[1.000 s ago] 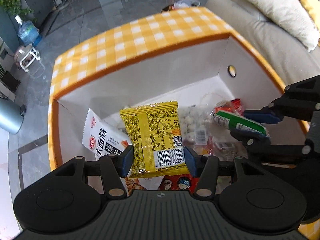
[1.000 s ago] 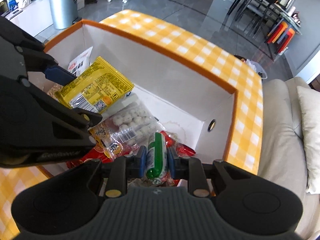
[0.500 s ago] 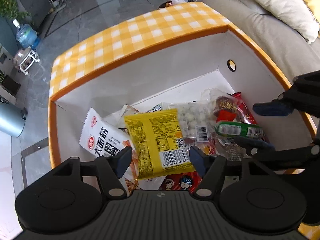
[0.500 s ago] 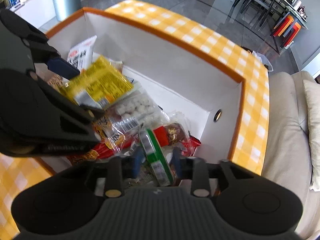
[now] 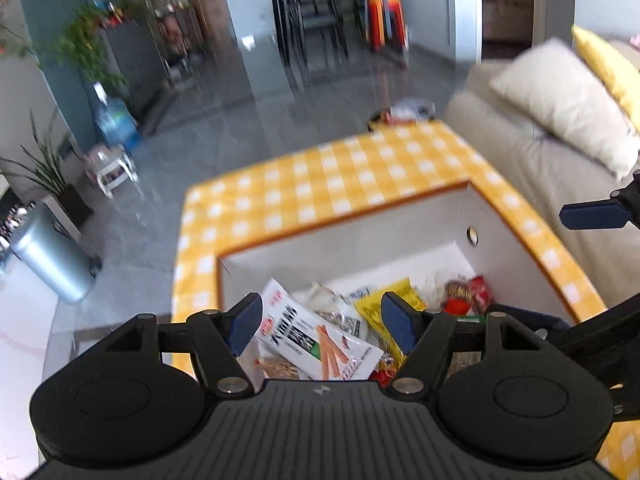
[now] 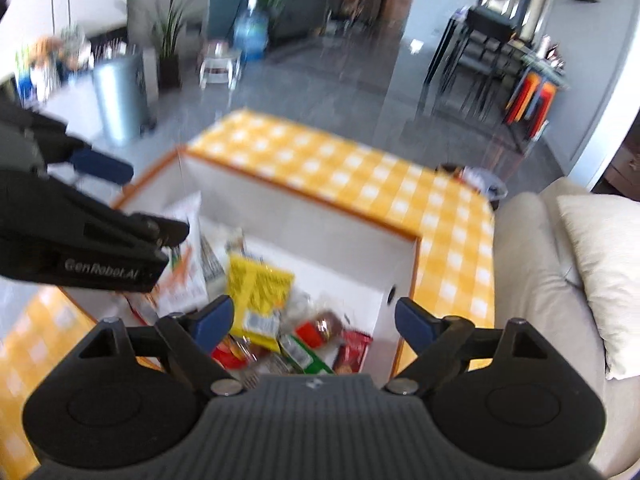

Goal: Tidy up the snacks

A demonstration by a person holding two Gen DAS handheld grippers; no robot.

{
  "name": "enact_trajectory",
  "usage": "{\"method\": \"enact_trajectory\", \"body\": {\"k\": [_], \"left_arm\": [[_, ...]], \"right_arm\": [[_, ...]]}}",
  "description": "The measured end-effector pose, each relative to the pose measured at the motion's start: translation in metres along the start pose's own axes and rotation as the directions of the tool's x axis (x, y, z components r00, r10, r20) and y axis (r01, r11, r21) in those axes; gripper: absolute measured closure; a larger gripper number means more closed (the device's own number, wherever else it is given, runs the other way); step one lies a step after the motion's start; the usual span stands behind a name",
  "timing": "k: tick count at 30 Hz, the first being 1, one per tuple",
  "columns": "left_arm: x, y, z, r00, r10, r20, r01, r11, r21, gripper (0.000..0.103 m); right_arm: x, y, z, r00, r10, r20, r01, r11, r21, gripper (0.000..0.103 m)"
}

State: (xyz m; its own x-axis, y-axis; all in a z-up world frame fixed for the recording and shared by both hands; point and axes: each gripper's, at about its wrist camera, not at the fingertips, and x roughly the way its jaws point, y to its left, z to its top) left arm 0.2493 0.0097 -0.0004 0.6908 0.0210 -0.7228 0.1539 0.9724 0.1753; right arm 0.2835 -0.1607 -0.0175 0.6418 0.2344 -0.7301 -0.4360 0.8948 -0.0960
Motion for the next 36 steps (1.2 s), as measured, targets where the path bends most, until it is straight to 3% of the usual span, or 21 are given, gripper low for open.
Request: {"method": "enact_trajectory", "body": {"k": [7, 12, 22, 29, 36], "left_arm": [[-0.058, 0.008, -0.012, 0.985, 0.074, 0.158, -0.069, 0.997, -0.034, 0.016], [-0.093, 0.003, -0.035, 0.947, 0.149, 0.285, -0.147, 0.989, -0.027, 0.013], [-0.130, -0.017, -0.086, 0.910, 0.188, 0.368, -0.168, 0.982, -0.087, 0.011], [-0.134, -0.027, -0.112, 0.925, 0.174, 0.337, -0.138, 0.982, -0.130, 0.009], [-0.125, -0.029, -0.131, 0.954, 0.117, 0.276, -0.070, 0.982, -0.175, 0.006]], "right_arm": [[-0.068, 0.017, -0.007, 0.980, -0.066, 0.190, 0.064, 0.998, 0.016, 0.006], [-0.116, 0.027, -0.027, 0.947, -0.095, 0.306, 0.080, 0.995, 0.062, 0.004], [-0.165, 0.048, -0.090, 0.913, -0.154, 0.377, 0.104, 0.983, 0.149, 0.004], [-0.180, 0.058, -0.120, 0.899, -0.202, 0.389, 0.138, 0.973, 0.187, 0.004], [-0.176, 0.065, -0.141, 0.885, -0.228, 0.407, 0.169, 0.970, 0.175, 0.004]]}}
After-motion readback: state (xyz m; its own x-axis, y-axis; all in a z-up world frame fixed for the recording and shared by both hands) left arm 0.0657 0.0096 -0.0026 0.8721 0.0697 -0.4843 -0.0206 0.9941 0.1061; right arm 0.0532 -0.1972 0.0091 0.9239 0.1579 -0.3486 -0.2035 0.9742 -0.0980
